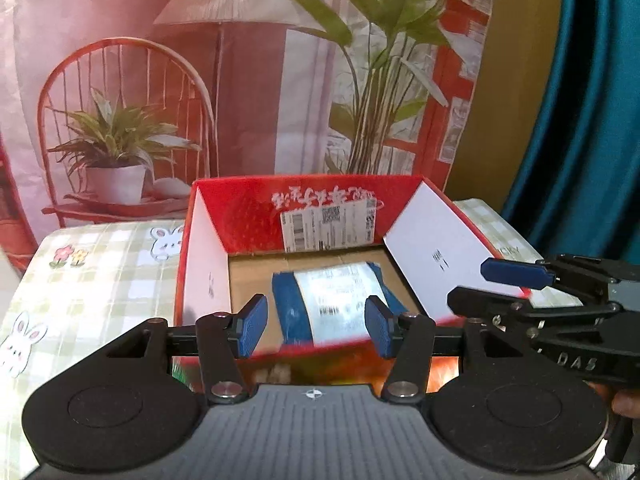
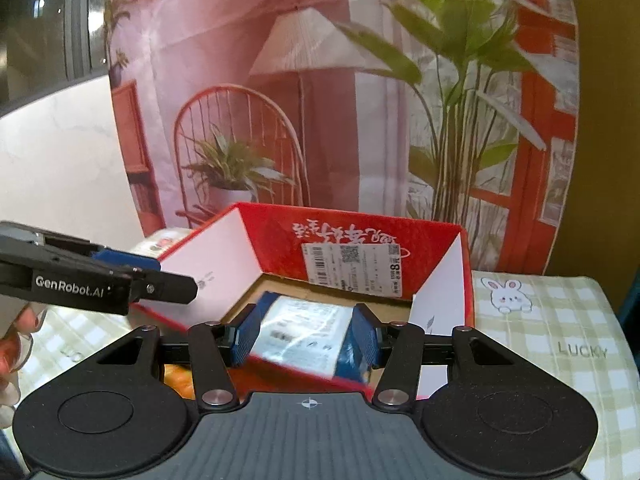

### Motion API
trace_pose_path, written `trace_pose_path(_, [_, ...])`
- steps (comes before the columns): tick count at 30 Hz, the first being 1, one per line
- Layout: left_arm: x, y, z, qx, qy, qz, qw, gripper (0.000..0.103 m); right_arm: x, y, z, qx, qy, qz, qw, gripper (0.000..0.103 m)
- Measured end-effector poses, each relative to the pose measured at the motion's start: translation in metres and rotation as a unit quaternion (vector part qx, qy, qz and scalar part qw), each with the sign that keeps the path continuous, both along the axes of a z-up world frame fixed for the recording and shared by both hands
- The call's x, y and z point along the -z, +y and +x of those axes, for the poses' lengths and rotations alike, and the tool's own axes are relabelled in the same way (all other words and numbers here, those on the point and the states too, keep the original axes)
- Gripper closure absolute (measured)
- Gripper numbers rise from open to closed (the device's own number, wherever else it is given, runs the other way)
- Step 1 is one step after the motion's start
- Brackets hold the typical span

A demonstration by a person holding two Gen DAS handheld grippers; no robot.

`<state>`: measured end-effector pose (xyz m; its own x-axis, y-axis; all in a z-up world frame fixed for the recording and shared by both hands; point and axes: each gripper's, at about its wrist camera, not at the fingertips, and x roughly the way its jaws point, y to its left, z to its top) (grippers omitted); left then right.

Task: Organize soft objects
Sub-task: 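Move the right tool back to the pile and grasp the white cloth bundle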

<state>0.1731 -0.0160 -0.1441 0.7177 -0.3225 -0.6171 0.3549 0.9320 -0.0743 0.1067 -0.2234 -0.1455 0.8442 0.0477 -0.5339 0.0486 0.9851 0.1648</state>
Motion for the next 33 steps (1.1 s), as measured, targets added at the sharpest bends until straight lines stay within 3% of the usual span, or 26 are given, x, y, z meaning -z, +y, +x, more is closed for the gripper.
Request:
trace_pose_path(10, [0.032, 0.031, -0.077, -0.018, 0.056, -0.028, 0.9979, 0.047, 0.008, 0.021, -0.064, -0.002, 0.017, 0.034, 0.999, 0.055])
trace_pose_path(14, [0.041, 0.040, -0.099, -0.022, 0.065, -0.019, 0.9975, 0.046, 0.014, 0.032, -0.084, -0.015, 0.032, 0.030, 0.999, 0.053])
trace_pose_path(20, [0.052, 0.044, -0.115, -0.031, 0.074, -0.004, 0.9968, 0.034, 0.021, 0.053, -0.108, -0.030, 0.071, 0.022, 0.997, 0.049])
trace_pose_path(23, [0.059, 0.039, -0.119, -0.033, 0.082, 0.007, 0.9961, 0.026, 0.022, 0.061, -0.119, -0.039, 0.091, 0.010, 0.995, 0.040])
trace_pose_path(27, [0.064, 0.039, -0.119, -0.039, 0.093, 0.011, 0.9949, 0.021, 0.028, 0.072, -0.131, -0.049, 0.124, -0.024, 0.991, 0.019])
trace_pose_path(33, [0.080, 0.037, -0.113, -0.035, 0.127, 0.010, 0.9913, 0.018, 0.049, 0.081, -0.132, -0.063, 0.177, -0.048, 0.981, 0.012])
